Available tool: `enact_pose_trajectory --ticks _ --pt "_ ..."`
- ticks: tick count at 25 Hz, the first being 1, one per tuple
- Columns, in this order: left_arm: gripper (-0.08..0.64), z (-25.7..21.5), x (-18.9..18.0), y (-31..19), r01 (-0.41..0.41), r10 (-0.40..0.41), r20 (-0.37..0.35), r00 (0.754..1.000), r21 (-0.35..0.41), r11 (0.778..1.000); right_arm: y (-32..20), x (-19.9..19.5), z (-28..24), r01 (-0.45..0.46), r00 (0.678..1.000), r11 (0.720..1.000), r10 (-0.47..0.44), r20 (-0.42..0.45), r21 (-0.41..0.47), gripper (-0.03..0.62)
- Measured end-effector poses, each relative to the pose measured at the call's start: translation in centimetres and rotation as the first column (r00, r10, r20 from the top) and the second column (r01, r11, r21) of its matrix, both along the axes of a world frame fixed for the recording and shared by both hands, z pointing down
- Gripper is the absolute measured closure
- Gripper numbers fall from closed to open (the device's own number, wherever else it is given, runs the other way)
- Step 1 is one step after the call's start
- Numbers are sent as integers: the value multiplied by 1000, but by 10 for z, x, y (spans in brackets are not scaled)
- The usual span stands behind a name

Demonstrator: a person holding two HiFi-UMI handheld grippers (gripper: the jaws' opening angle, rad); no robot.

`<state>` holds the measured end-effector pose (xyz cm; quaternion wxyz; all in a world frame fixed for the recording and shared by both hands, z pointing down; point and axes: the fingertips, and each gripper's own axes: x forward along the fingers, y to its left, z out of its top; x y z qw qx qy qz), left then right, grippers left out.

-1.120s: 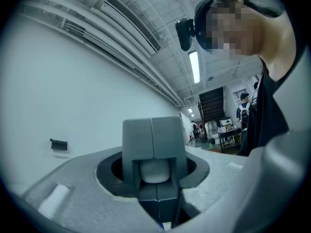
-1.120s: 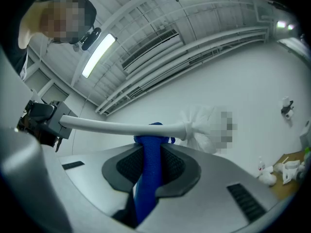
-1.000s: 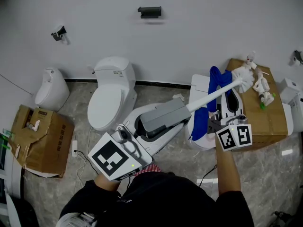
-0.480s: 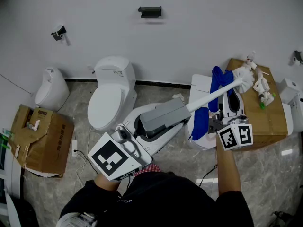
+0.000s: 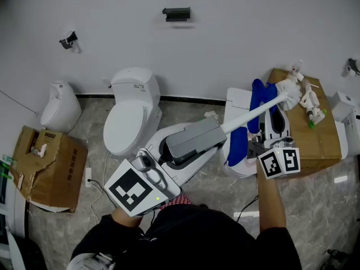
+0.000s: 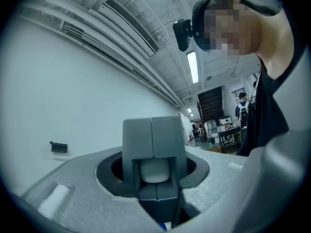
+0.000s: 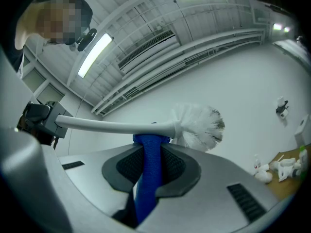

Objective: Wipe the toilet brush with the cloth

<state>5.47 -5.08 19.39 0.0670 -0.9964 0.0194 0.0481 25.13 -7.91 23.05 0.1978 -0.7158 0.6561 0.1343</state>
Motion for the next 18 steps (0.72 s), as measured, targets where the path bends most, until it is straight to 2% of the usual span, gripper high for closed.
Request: enact_pose_trajectory --ticks 7,18 --pt "385 1 2 1 0 0 9 1000 11 1000 -1 -1 5 0 1000 1000 1 19 -16 525" --pt "385 -2 -3 -3 51 -51 -3 999 63 997 -4 -26 14 66 998 997 -66 17 -28 525"
